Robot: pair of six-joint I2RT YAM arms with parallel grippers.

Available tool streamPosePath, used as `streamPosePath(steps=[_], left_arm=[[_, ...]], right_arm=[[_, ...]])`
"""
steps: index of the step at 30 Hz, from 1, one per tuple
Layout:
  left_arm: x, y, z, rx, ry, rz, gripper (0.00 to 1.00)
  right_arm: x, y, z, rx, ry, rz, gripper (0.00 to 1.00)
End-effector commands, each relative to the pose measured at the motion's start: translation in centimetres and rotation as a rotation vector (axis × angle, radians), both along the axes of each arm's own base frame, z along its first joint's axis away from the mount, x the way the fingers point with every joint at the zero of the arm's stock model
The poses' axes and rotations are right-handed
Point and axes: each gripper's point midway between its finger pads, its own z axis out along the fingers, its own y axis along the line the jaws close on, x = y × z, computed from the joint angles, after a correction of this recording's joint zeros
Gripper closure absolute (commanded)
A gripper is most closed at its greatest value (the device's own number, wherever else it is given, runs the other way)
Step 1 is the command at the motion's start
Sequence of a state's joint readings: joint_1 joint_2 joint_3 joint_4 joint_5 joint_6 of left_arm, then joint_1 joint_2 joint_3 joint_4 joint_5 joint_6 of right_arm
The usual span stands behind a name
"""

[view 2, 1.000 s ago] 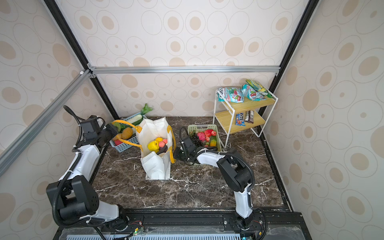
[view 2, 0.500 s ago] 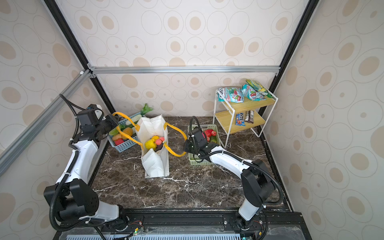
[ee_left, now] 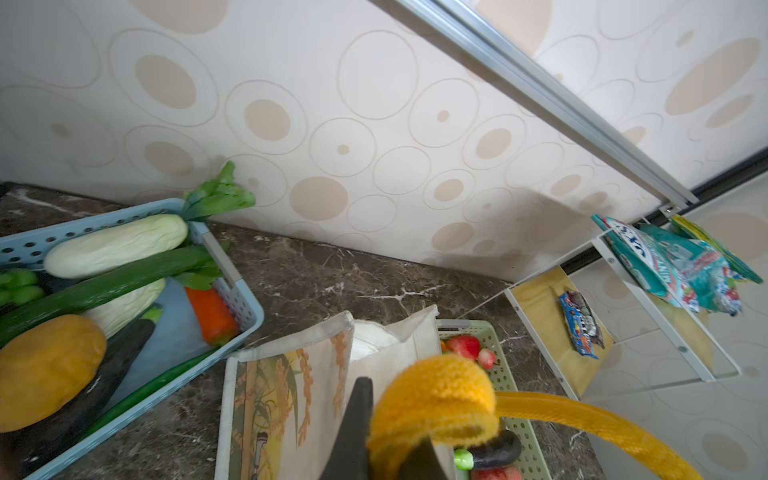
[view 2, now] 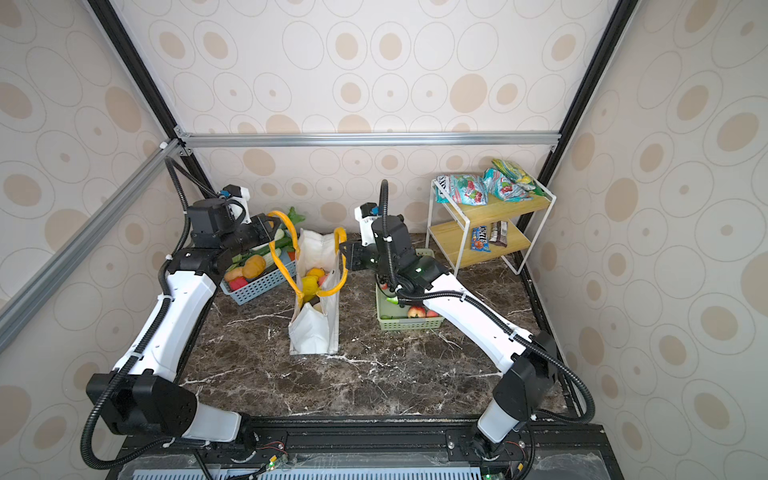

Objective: Place the food into the grocery bag and tie it
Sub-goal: 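Bring both raised yellow handles together above the bag with both grippers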

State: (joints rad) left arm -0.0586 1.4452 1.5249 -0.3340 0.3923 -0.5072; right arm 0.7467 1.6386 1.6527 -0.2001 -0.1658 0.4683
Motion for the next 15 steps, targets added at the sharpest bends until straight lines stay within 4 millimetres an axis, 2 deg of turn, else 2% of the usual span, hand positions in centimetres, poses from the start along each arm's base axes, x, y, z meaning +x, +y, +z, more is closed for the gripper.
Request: streamPosePath(steps=[1,6,11,15], left_arm=[[-0.7,-1.1,4.2,0.004,-0.098,-0.012,0.89],[-0.8,-1.8,4.5,-0.011,-0.100,0.001,0.87],[-0.6,-2.7,3.7,-0.020,-0.079,0.008,0.87],[-0.8,-4.0,2.7,-0.035,-0.057,-0.011,0.86]], right_arm=[[-1.3,4.1,0.1,0.015,-0.053,0.164,0.93],[-1.6,7.4,-0.1,0.085,-0.042,0.272,0.93],[-1.1,10.0,-2.1,0.069,-0.014,0.309,0.93],[0.1,10.9,-3.9,0.061,0.003,0.294,0.93]])
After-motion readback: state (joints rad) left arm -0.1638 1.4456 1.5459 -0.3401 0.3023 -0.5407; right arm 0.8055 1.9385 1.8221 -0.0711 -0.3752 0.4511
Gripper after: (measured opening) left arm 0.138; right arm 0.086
